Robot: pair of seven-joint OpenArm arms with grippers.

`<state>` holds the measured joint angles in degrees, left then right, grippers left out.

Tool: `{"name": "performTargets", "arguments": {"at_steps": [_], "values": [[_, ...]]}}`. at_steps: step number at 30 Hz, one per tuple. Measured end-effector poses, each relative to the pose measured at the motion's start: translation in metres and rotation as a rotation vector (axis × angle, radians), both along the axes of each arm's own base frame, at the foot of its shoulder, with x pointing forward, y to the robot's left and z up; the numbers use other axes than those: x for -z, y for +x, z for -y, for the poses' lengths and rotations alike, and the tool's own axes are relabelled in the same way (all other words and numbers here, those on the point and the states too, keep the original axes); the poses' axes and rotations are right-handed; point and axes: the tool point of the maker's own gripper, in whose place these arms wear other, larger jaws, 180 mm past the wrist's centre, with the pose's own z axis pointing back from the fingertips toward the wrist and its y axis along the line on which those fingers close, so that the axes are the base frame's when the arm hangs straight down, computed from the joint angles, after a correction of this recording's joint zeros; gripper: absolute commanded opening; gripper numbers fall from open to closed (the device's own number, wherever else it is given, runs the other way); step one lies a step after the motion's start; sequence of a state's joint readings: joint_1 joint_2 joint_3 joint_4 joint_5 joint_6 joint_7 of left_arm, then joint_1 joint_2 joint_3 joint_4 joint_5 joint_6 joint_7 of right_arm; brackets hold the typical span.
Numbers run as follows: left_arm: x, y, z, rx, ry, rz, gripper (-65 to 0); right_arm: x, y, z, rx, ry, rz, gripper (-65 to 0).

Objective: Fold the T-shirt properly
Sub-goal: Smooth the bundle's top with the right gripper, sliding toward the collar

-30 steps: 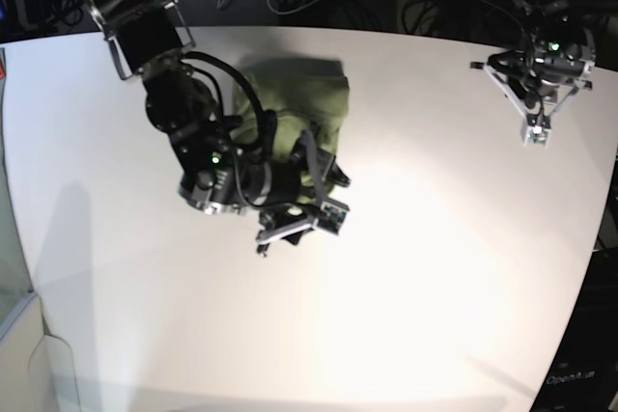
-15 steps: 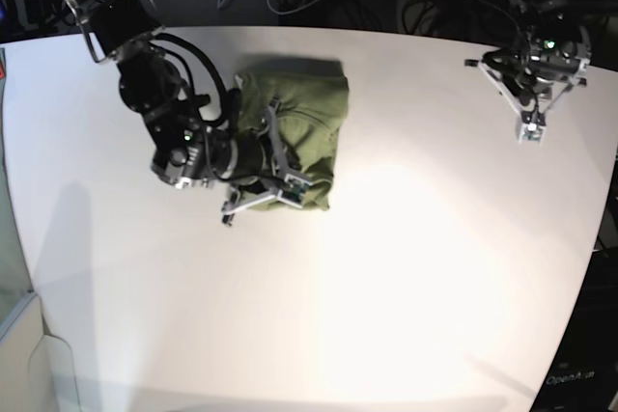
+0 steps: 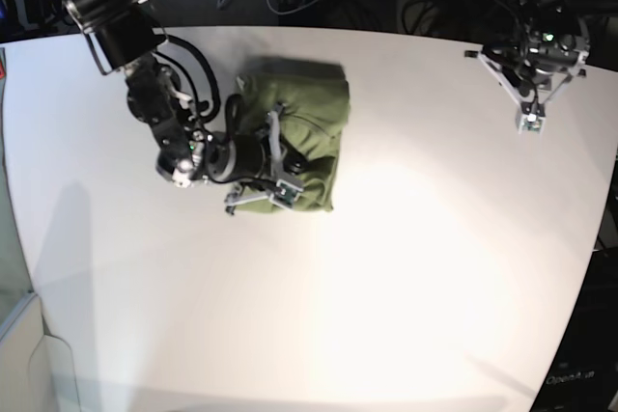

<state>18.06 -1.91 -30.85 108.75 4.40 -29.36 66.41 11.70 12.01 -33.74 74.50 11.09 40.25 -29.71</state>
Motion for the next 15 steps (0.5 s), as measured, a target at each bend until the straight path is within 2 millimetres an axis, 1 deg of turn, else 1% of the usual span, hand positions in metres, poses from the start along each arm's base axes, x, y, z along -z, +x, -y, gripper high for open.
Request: {"name": "performTargets", "arguments": {"at_steps": [4, 6, 8, 11, 13, 15], "values": [[0.000, 0.000, 0.000, 0.000, 0.000, 0.000, -62.8, -0.001, 0.000, -0.003, -0.002, 0.004, 0.001, -64.9], [0.000, 0.001, 0.001, -0.001, -0.003, 0.003, -62.8, -0.006, 0.000, -0.002, -0.014, -0.015, 0.020, -64.9], [0.000, 0.003, 0.004, 0.004, -0.008, 0.007, -62.8, -0.017, 0.001, 0.000, -0.026, -0.019, 0.054, -64.9], [0.000, 0.003, 0.004, 0.003, -0.010, 0.007, -62.8, -0.036, 0.007, 0.008, -0.040, -0.069, 0.118, -64.9], [0.000, 0.003, 0.003, 0.002, -0.007, 0.007, -62.8, -0.057, 0.011, 0.006, -0.053, -0.069, 0.180, -64.9], [0.000, 0.004, 0.004, 0.003, -0.008, 0.008, -62.8, -0.074, 0.006, 0.003, -0.071, -0.063, 0.225, -64.9]]}}
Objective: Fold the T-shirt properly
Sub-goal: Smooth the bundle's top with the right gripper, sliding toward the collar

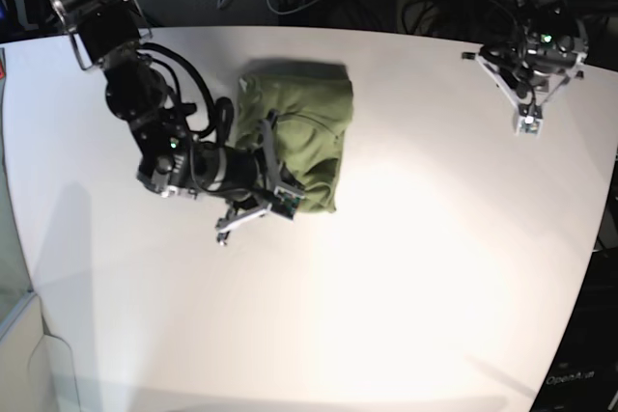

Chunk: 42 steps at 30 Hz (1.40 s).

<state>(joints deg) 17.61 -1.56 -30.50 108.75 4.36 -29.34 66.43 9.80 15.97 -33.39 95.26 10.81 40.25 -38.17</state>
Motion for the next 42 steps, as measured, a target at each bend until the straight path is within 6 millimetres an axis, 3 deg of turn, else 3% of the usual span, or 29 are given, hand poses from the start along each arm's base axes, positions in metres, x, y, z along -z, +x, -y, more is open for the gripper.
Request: {"name": "performTargets", "arguments": {"at_steps": [3, 7, 11, 14, 17, 24, 30, 35, 38, 42], "values": [[0.000, 0.000, 0.000, -0.002, 0.001, -0.001, -62.8, -0.007, -0.015, 0.000, -0.012, -0.037, 0.016, -65.0], [-0.001, 0.002, 0.000, 0.000, -0.003, 0.005, -62.8, -0.023, -0.041, -0.012, 0.025, 0.053, 0.028, -65.0], [-0.001, 0.001, 0.000, -0.001, -0.001, 0.004, -62.8, -0.004, -0.067, -0.013, 0.024, 0.047, -0.046, -65.0], [0.000, 0.001, 0.000, -0.001, -0.002, 0.003, -62.8, -0.004, -0.075, -0.020, 0.022, 0.122, -0.055, -65.0], [0.000, 0.000, 0.000, -0.001, -0.002, 0.000, -62.8, 0.014, -0.085, -0.019, 0.031, 0.130, -0.110, -65.0], [0.001, -0.003, 0.000, -0.002, -0.001, -0.007, -62.8, 0.056, -0.088, -0.012, 0.083, 0.163, -0.208, -65.0], [0.001, -0.003, -0.001, -0.001, 0.002, -0.008, -62.8, 0.071, -0.088, -0.018, 0.117, 0.263, -0.260, -65.0], [0.001, -0.003, -0.001, -0.001, 0.001, -0.006, -62.8, 0.067, -0.086, -0.014, 0.106, 0.245, -0.246, -65.0], [0.002, -0.006, -0.002, -0.001, 0.003, -0.012, -62.8, 0.060, -0.091, 0.004, 0.080, 0.160, -0.195, -65.0], [0.000, -0.010, -0.003, 0.001, 0.011, -0.016, -62.8, 0.034, -0.097, 0.010, 0.045, 0.116, -0.127, -65.0]]}}
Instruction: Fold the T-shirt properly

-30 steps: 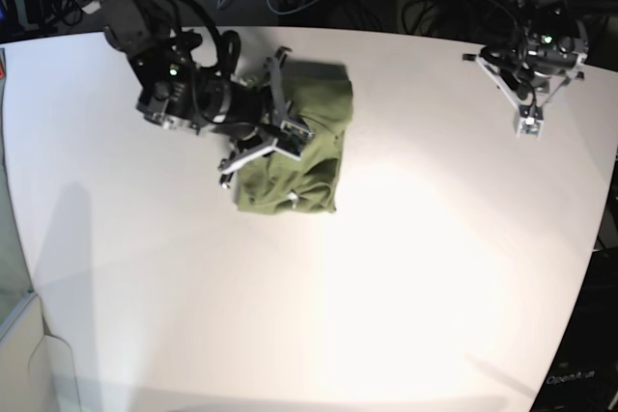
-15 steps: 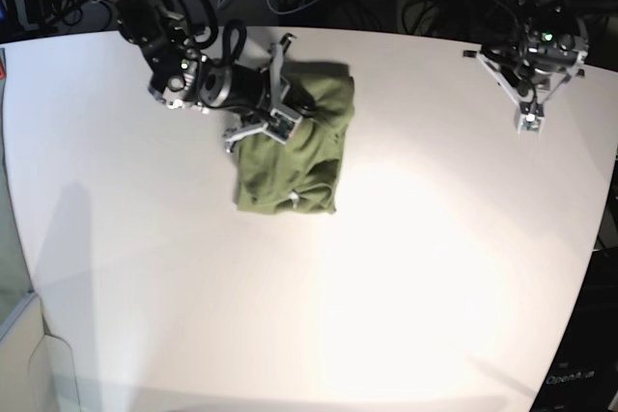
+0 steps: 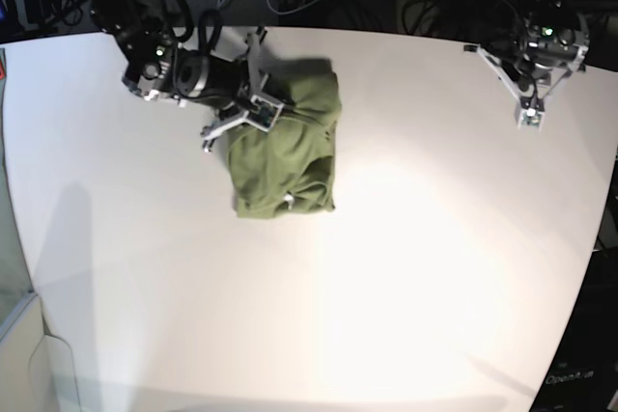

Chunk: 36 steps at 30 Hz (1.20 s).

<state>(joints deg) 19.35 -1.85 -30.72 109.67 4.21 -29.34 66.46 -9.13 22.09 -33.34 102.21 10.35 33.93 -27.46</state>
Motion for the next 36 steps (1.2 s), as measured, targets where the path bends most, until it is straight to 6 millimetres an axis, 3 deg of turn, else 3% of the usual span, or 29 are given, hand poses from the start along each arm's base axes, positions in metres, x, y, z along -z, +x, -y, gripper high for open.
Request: {"name": "performTargets", "arguments": {"at_steps": [3, 5, 8, 14, 17, 28, 33, 36], "values": [[-0.012, 0.004, 0.000, 0.008, 0.015, 0.036, -62.8, -0.029, 0.000, -0.006, 0.006, 0.028, 0.064, -65.0], [-0.019, 0.001, 0.000, 0.018, 0.032, 0.053, -62.8, -0.036, -0.010, -0.008, -0.002, 0.043, 0.070, -65.0], [-0.017, -0.014, 0.000, 0.017, 0.038, 0.016, -62.8, -0.024, -0.030, -0.007, -0.004, 0.028, 0.011, -64.9], [-0.010, -0.030, 0.007, 0.036, 0.018, 0.042, -62.8, -0.003, -0.037, 0.024, 0.113, -0.101, 0.028, -65.0], [-0.001, -0.051, 0.020, 0.028, -0.018, 0.019, -62.8, 0.009, -0.060, 0.027, 0.097, -0.137, 0.001, -65.0], [0.006, -0.072, 0.028, 0.029, -0.044, 0.026, -62.8, 0.018, -0.113, 0.038, 0.132, -0.095, -0.074, -65.0], [0.029, -0.084, 0.033, 0.008, -0.093, -0.014, -62.8, 0.021, -0.130, 0.051, 0.178, -0.064, -0.099, -65.0], [0.050, -0.093, 0.036, -0.014, -0.130, -0.031, -62.8, 0.038, -0.142, 0.062, 0.198, -0.083, -0.147, -65.0]]}}
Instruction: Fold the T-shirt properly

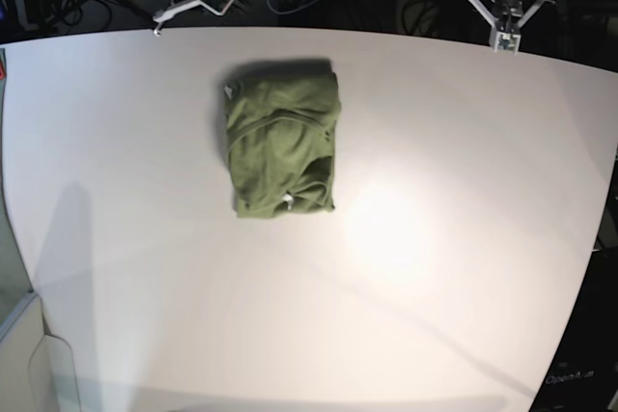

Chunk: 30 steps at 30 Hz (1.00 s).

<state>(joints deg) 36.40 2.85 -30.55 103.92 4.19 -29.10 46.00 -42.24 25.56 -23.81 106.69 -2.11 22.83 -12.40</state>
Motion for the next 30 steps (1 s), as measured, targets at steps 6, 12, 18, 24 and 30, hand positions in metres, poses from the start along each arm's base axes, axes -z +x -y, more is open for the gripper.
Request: {"name": "performTargets", "arguments": {"at_steps": [6, 12, 18, 24, 30], "values": [[0.049, -0.011, 0.012, -0.053, -0.100, -0.019, -62.8, 0.046, -0.028, 0.017, 0.075, 0.012, -0.098, -65.0], [0.095, -0.034, 0.025, -0.071, -0.158, -0.034, -62.8, 0.088, -0.039, 0.041, 0.213, 0.009, -0.160, -65.0], [0.137, -0.041, 0.053, -0.030, -0.209, -0.052, -62.8, 0.137, -0.058, 0.065, 0.297, -0.024, -0.258, -65.0], [0.171, -0.059, 0.075, -0.047, -0.290, -0.101, -62.8, 0.186, -0.070, 0.070, 0.427, -0.018, -0.370, -65.0], [0.190, -0.042, 0.079, -0.120, -0.364, -0.113, -62.8, 0.214, -0.079, 0.093, 0.738, 0.005, -0.460, -65.0]]}}
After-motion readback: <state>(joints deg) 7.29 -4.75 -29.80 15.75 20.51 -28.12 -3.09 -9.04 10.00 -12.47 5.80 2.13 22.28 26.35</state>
